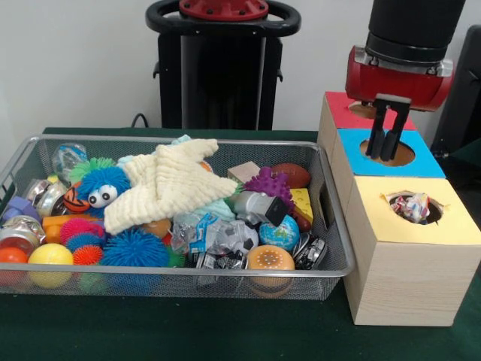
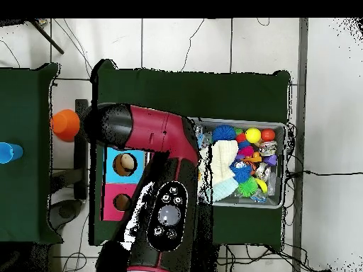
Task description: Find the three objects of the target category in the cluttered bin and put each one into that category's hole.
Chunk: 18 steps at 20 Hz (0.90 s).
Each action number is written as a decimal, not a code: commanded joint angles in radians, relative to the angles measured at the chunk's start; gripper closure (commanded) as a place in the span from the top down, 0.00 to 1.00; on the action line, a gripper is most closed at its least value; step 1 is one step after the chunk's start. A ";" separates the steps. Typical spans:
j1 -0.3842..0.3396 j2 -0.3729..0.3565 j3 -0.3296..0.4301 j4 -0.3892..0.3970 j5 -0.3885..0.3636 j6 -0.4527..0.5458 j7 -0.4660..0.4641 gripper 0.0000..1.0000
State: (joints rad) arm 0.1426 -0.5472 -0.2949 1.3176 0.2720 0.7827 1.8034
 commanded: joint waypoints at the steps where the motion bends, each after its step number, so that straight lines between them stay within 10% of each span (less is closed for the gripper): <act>1: -0.006 0.037 0.114 0.073 -0.042 0.005 0.067 0.00; 18: 0.018 0.100 0.110 0.040 -0.036 -0.072 0.121 0.00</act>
State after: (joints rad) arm 0.1651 -0.5105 -0.2765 1.3173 0.2718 0.7761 1.8034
